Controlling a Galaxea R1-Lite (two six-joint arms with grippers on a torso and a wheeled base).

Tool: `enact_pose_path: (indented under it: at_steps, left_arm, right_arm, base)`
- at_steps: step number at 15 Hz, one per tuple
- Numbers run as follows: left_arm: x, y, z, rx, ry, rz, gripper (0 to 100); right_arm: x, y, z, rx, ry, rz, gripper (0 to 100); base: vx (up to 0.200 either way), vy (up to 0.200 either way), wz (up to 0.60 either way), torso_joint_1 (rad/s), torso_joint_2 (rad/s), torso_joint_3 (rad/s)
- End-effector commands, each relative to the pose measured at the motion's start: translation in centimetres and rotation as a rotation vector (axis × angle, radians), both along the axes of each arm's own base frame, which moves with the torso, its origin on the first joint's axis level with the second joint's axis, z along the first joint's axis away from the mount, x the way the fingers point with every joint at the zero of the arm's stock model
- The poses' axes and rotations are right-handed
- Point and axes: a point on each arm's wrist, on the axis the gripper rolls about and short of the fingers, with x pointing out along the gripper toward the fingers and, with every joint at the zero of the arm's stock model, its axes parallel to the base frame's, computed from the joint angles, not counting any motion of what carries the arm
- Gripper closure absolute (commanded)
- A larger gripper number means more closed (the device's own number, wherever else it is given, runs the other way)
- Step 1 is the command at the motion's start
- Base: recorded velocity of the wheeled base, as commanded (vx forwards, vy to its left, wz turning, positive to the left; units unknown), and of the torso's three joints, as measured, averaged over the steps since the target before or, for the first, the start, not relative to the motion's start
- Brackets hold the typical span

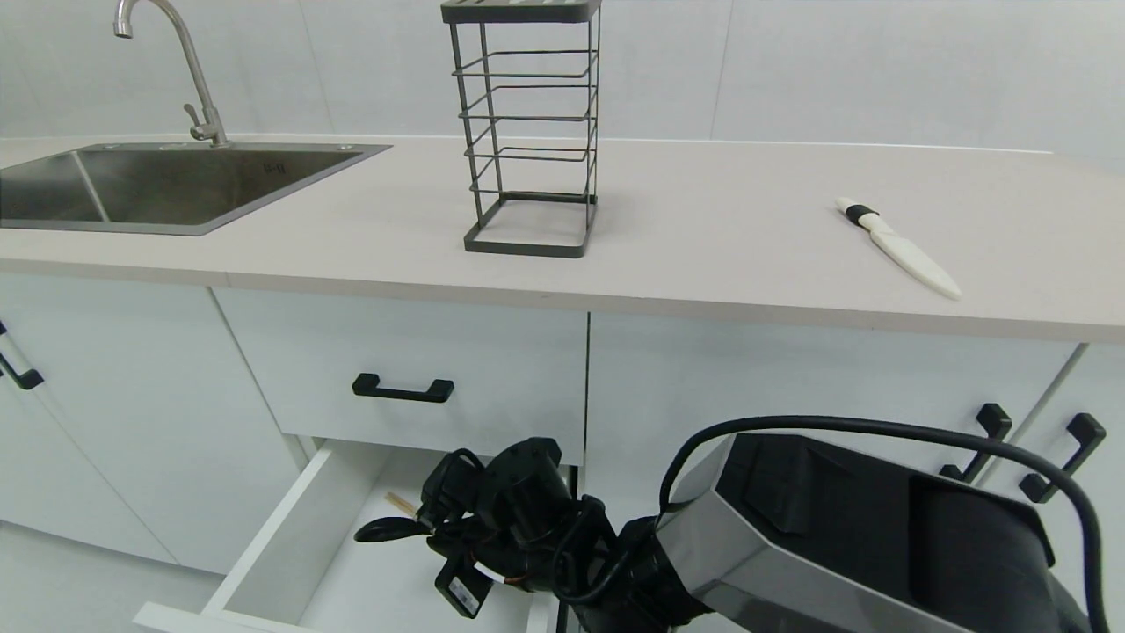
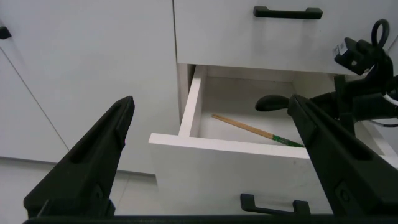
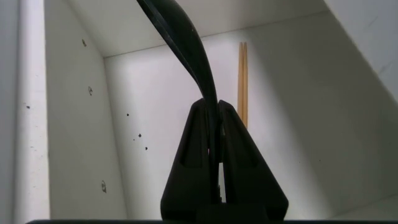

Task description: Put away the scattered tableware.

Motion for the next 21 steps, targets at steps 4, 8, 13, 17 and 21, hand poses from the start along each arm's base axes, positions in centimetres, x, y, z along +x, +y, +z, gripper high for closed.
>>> enact_pose_path:
  at_steps: [4,8,13,17,21]
  left_arm:
    - [0.0,0.0,0.0,0.0,0.0,0.0,0]
    - [0.0,0.0,0.0,0.0,0.0,0.0,0]
    - [0.0,0.0,0.0,0.0,0.0,0.0,0]
    - [0.0,0.0,0.0,0.0,0.0,0.0,0]
    - [0.0,0.0,0.0,0.0,0.0,0.0,0]
  right_arm:
    - [0.0,0.0,-1.9,-0.03,0.019,0.0,100]
    - [0.3,0.5,-2.6,-0.024,0.016,0.001,100]
    - [-0.1,1.2,-3.3,-0.027,0.021,0.016,100]
    - [-0.5,1.6,-3.4,-0.028,0.019,0.026,100]
    - [-0.5,1.5,-3.6,-0.041,0.028,0.028,0]
  base:
    - [0.0,0.0,0.0,0.0,0.0,0.0]
    - [0.0,0.0,0.0,0.0,0.0,0.0]
    - [0.0,0.0,0.0,0.0,0.0,0.0]
    - [0.0,0.0,0.0,0.0,0.0,0.0]
    - [0.0,0.0,0.0,0.0,0.0,0.0]
